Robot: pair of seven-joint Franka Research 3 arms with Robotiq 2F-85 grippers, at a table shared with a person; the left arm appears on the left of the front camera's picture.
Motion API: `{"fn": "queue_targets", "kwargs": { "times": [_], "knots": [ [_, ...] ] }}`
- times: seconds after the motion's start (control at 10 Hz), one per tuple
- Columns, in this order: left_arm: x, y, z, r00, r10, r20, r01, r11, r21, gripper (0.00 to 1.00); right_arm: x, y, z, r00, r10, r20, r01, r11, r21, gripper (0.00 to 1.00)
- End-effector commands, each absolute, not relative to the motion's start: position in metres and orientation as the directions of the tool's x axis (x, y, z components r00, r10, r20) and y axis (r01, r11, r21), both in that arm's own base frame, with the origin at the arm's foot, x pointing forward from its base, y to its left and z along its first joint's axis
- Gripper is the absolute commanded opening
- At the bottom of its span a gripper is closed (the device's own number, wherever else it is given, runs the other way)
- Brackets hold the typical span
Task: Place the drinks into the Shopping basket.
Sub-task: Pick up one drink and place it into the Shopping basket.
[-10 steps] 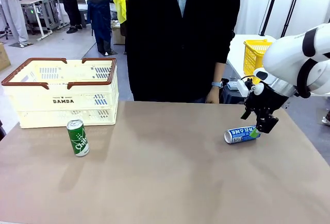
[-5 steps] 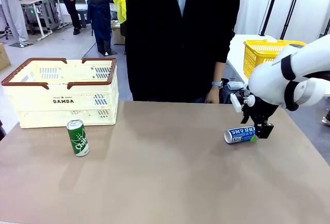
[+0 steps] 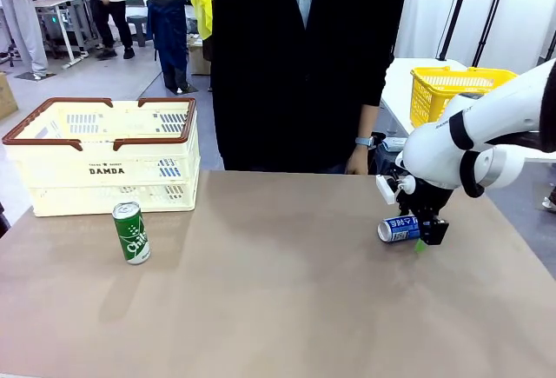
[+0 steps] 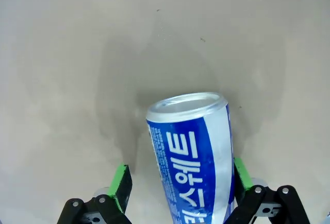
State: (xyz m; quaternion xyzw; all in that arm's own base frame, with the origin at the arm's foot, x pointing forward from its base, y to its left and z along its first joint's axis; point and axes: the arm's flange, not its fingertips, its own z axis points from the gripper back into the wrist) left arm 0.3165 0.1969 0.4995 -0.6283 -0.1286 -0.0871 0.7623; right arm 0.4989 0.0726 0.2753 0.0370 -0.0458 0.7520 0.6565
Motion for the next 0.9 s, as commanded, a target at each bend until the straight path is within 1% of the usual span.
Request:
{"fn": "queue_targets", "kwargs": {
  "times": [0.0,0.1,0.2,0.6,0.8],
  "knots": [
    [0.3148,0.1969,0.5023,0.950,0.027,0.310,0.300,0.185,-0.936,1.00,0.5061,0.0723,0.2778,-0.117,0.986,0.115,-0.993,-0.120,0.016,1.00],
    [0.3148,0.1969,0.5023,0.950,0.027,0.310,0.300,0.185,-0.936,1.00,0.5059,0.0732,0.2787,-0.140,0.981,0.131,-0.988,-0.147,0.046,0.40],
    [0.3148,0.1969,0.5023,0.950,0.027,0.310,0.300,0.185,-0.936,1.00,0.5057,0.0737,0.2792,-0.148,0.982,0.118,-0.987,-0.155,0.046,0.00],
    [0.3148,0.1969,0.5023,0.950,0.027,0.310,0.300,0.185,-0.936,1.00,0.5055,0.0739,0.2794,-0.150,0.981,0.126,-0.987,-0.156,0.039,0.00],
    [0.3148,0.1969,0.5023,0.950,0.027,0.310,0.300,0.185,-0.936,1.00,0.5058,0.0754,0.2804,-0.139,0.984,0.107,-0.988,-0.145,0.044,0.00]
  ]
}}
